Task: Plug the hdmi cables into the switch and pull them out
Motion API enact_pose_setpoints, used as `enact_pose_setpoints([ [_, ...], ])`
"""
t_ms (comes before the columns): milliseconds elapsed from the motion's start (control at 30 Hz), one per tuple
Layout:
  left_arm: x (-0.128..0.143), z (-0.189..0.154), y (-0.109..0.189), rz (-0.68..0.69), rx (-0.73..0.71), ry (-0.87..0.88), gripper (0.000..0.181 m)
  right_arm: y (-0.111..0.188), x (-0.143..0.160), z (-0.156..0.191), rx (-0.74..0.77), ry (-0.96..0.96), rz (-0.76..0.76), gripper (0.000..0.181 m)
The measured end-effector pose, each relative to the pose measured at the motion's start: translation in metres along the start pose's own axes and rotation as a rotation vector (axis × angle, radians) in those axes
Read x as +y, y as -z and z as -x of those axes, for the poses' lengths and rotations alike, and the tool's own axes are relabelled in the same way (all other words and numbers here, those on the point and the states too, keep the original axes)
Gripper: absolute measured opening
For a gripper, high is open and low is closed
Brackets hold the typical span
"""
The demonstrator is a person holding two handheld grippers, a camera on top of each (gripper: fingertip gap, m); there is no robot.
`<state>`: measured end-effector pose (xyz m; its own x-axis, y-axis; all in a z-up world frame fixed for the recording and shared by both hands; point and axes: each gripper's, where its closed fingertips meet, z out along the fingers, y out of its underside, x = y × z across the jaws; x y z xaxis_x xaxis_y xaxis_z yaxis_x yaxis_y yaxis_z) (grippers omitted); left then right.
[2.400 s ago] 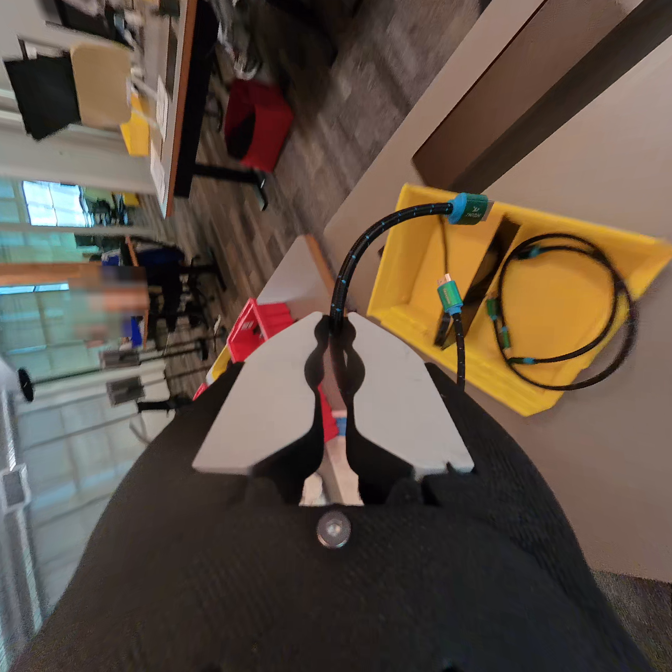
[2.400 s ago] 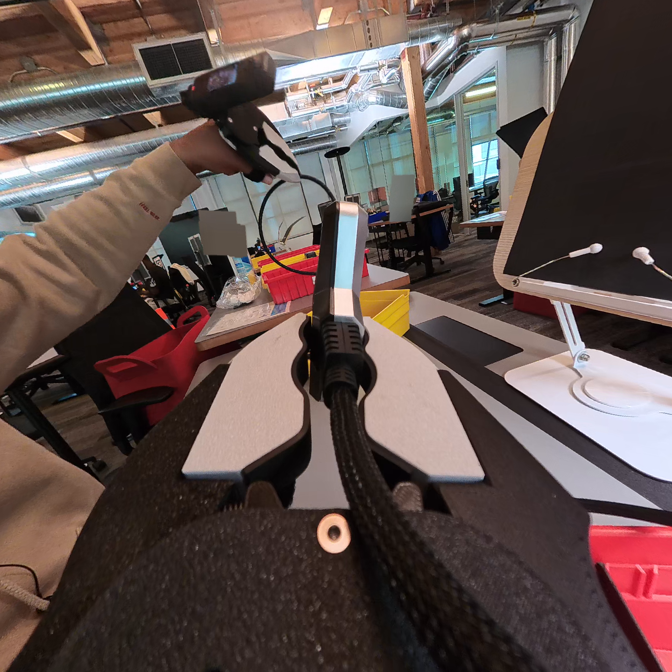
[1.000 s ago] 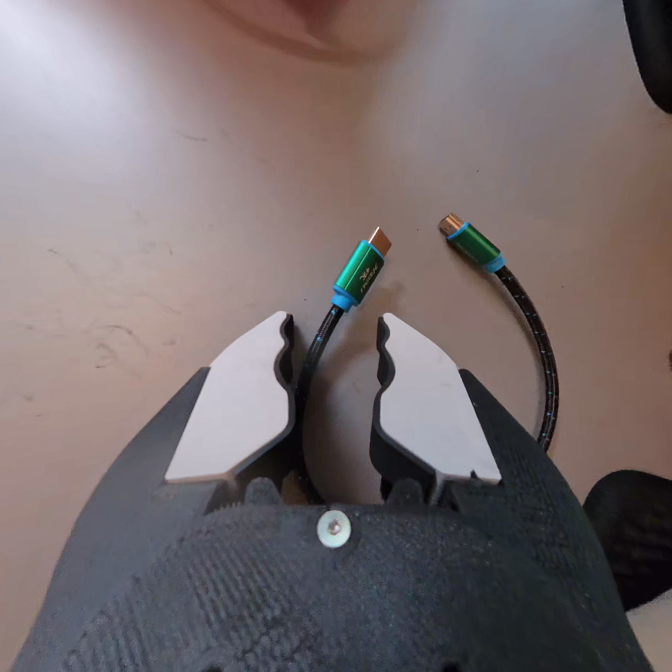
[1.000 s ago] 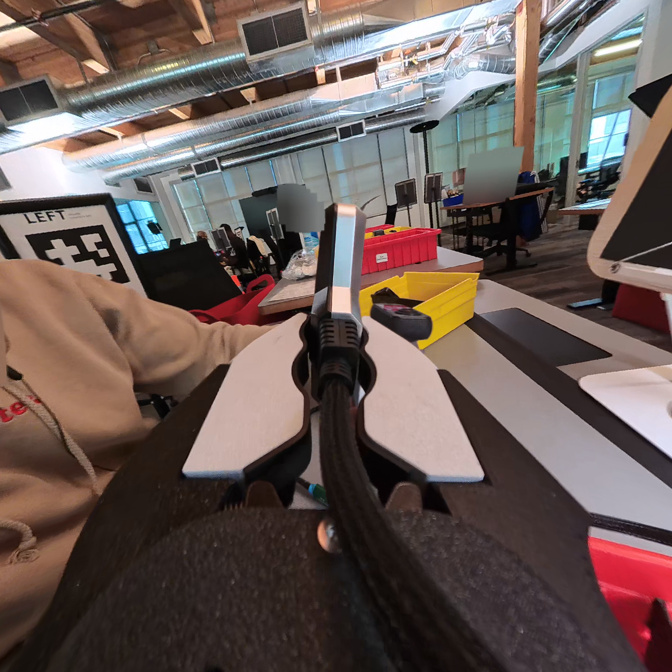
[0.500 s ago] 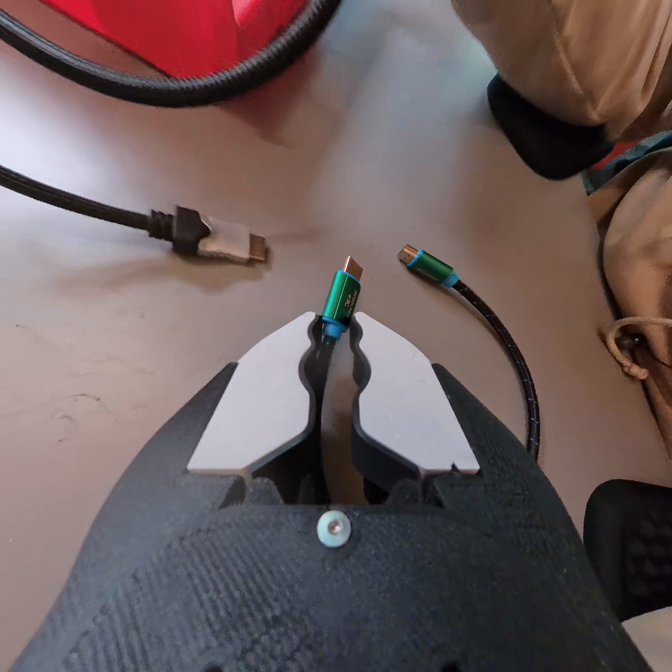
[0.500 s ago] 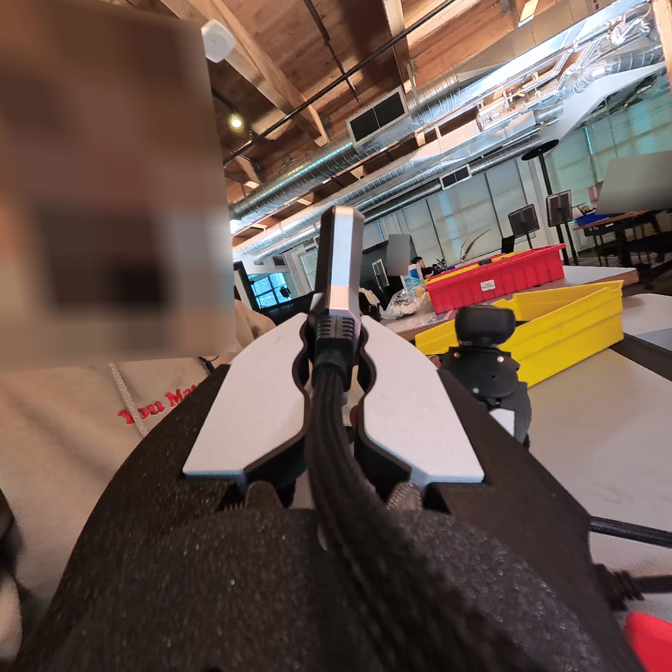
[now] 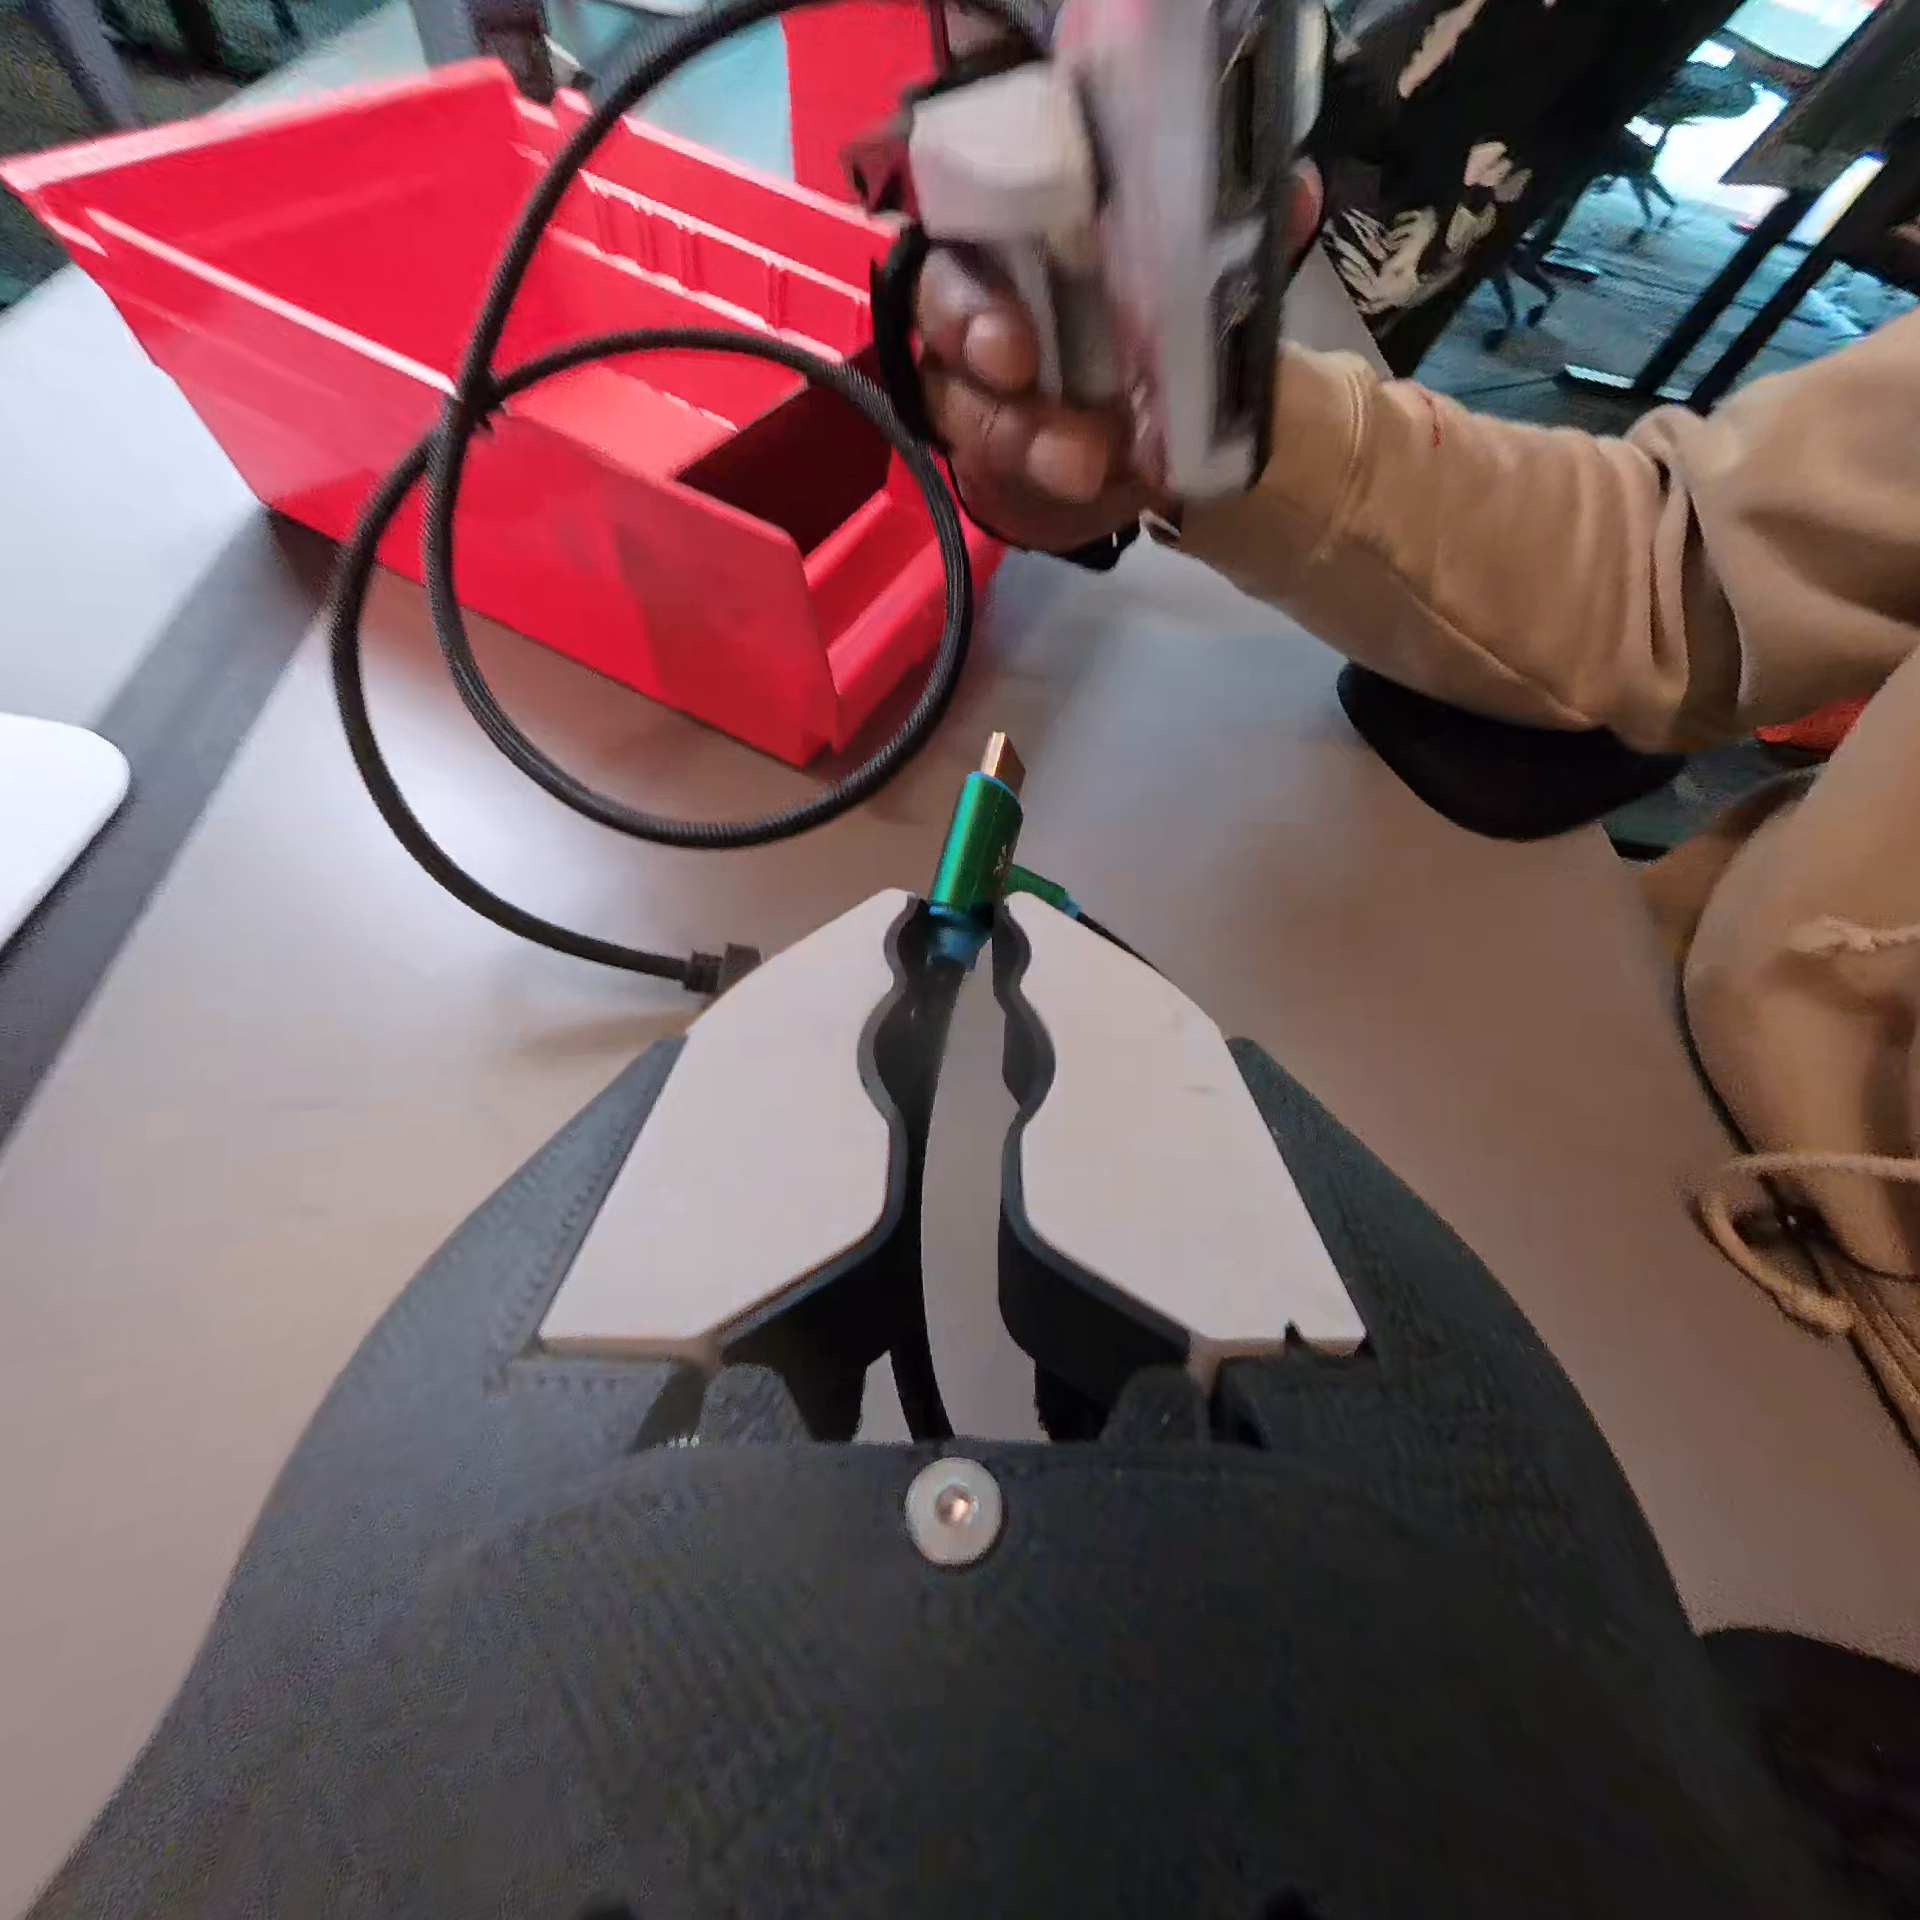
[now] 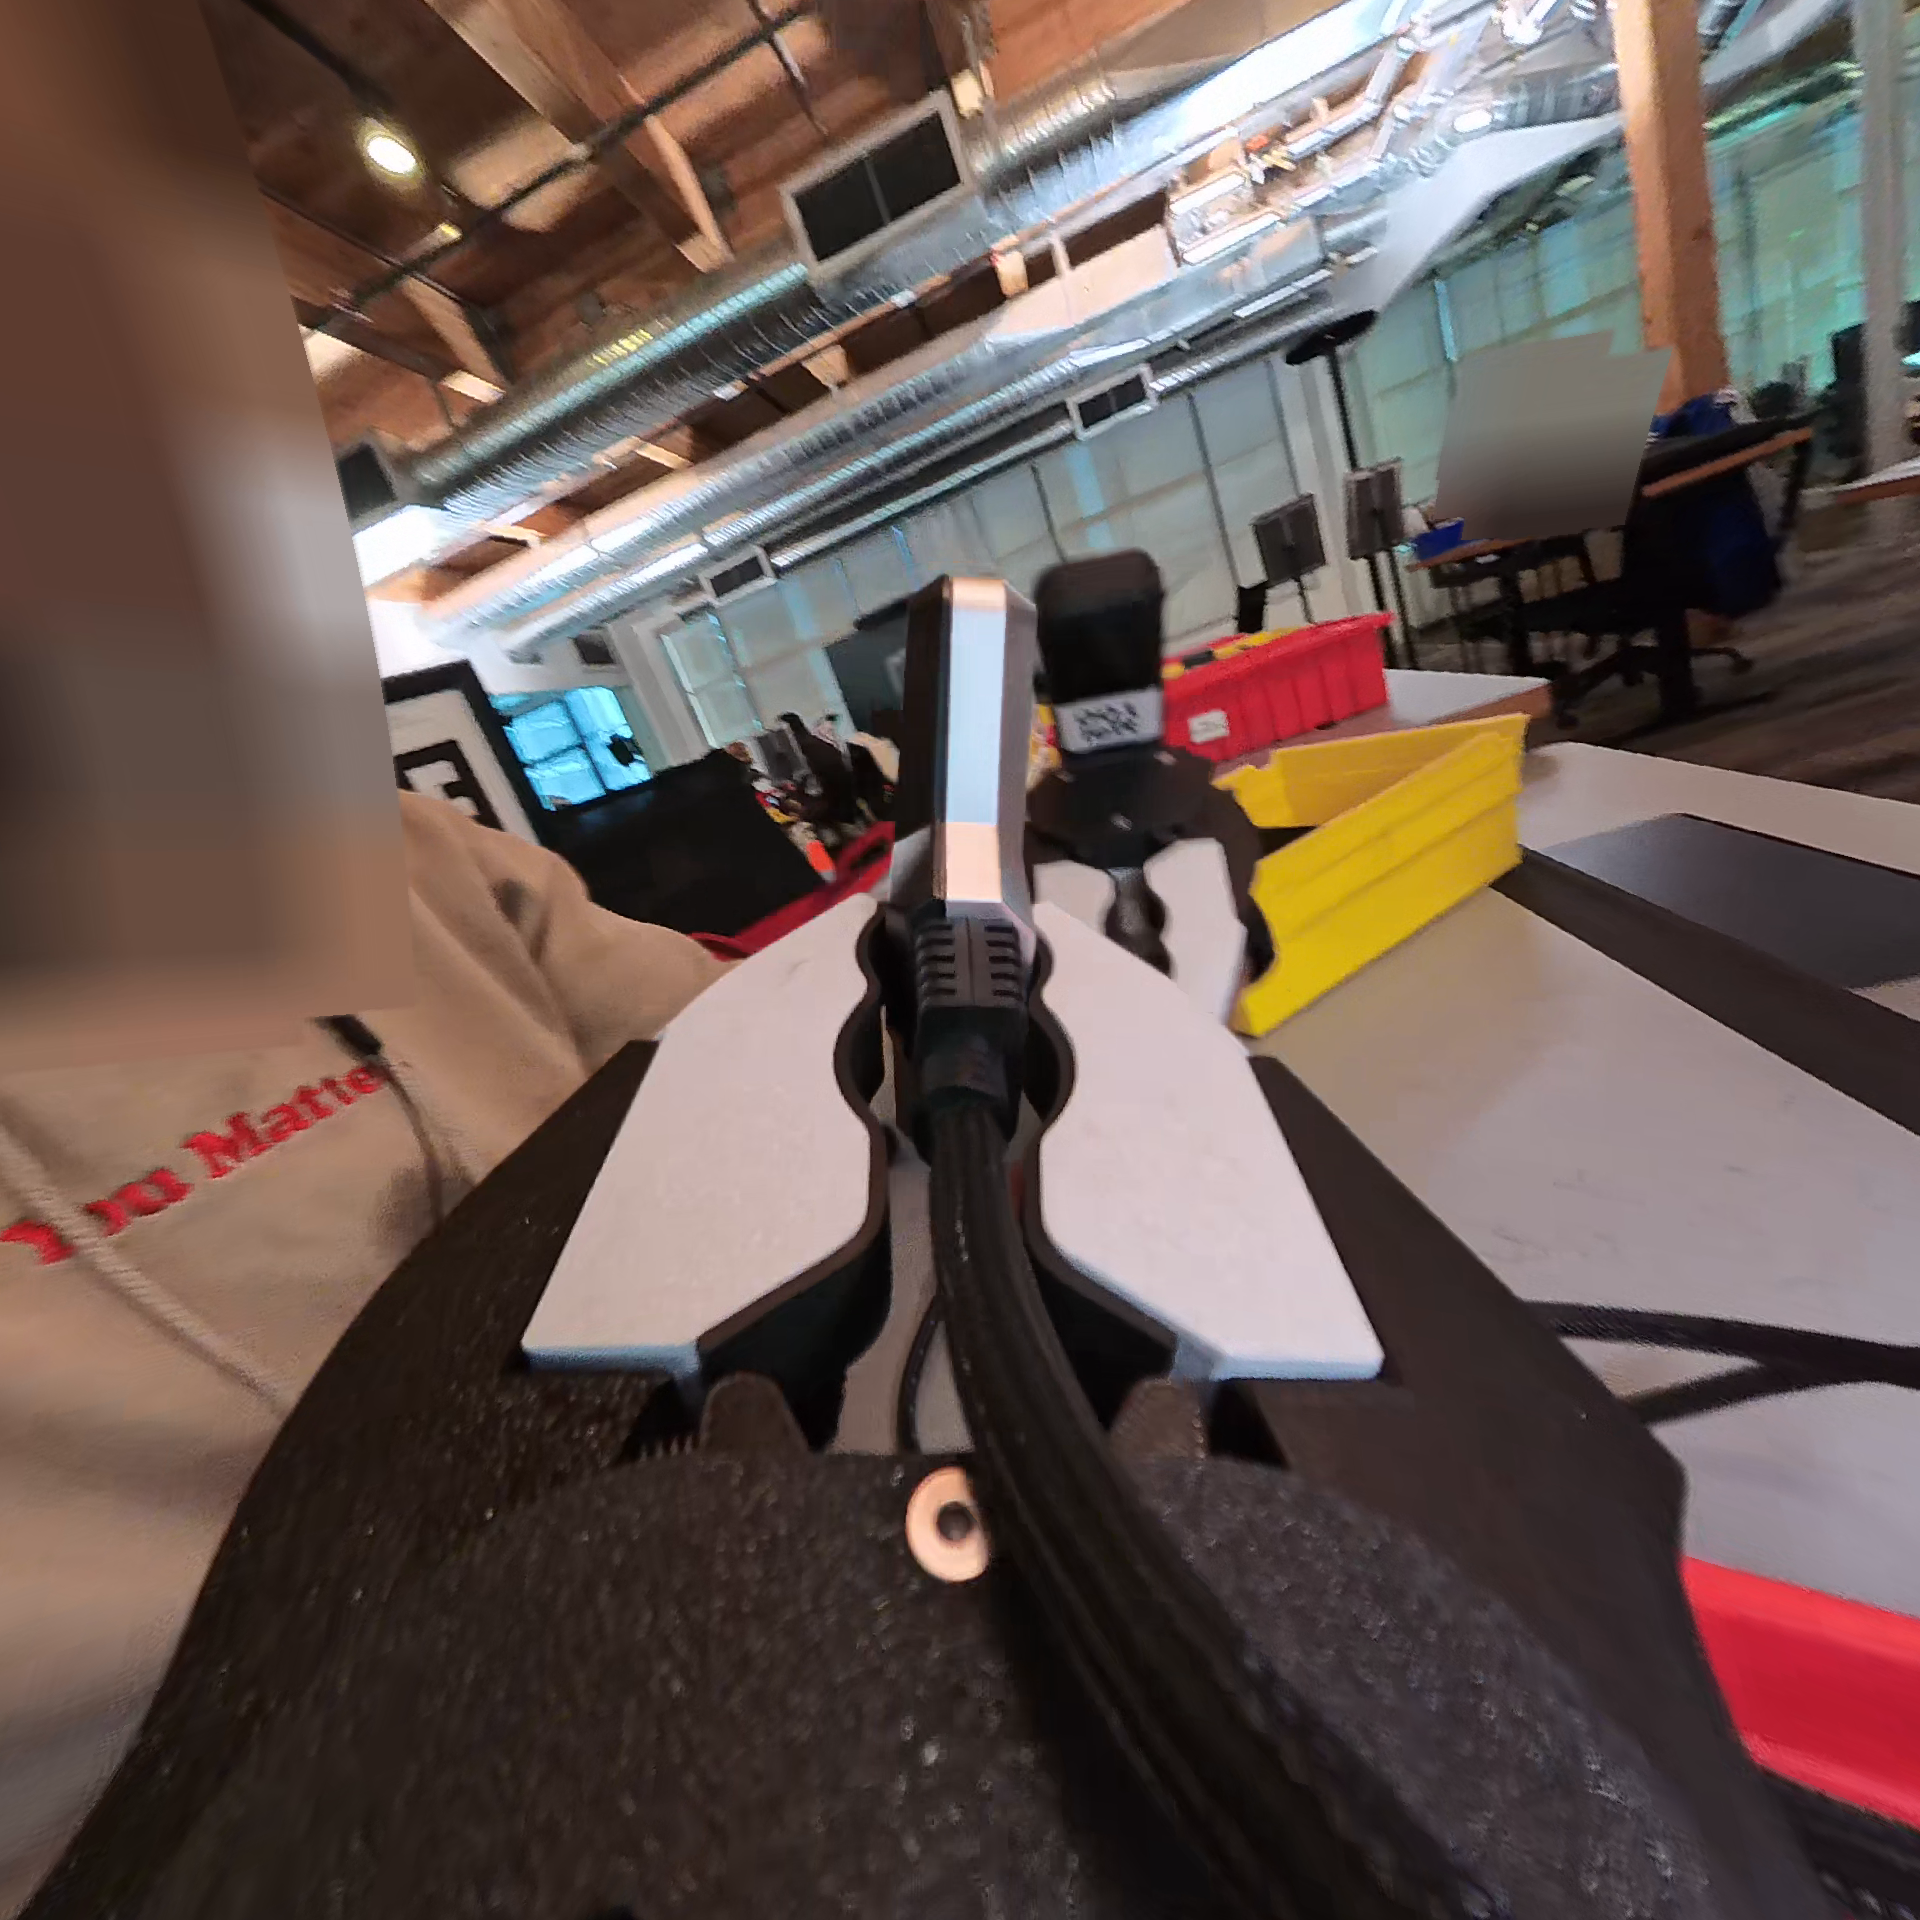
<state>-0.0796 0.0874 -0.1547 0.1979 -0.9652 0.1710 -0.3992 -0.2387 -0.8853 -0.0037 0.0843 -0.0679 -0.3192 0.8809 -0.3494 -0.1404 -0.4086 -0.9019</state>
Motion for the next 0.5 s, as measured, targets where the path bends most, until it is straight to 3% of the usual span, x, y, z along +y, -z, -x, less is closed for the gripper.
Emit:
enact_pose_setpoints([
  [100,-0.019,-0.002,0.005,-0.006,-0.082,-0.025,0.012,0.000,0.003,-0.009,0.084,0.025,0.045,0.022],
  [233,-0.024,-0.008,0.003,0.011,-0.132,-0.007,0.012,0.000,-0.004,-0.006,0.094,0.045,0.031,0.022],
  [500,0.034,-0.011,-0.014,0.154,-0.065,0.168,0.012,0.000,-0.016,0.007,0.085,0.083,0.003,0.022],
])
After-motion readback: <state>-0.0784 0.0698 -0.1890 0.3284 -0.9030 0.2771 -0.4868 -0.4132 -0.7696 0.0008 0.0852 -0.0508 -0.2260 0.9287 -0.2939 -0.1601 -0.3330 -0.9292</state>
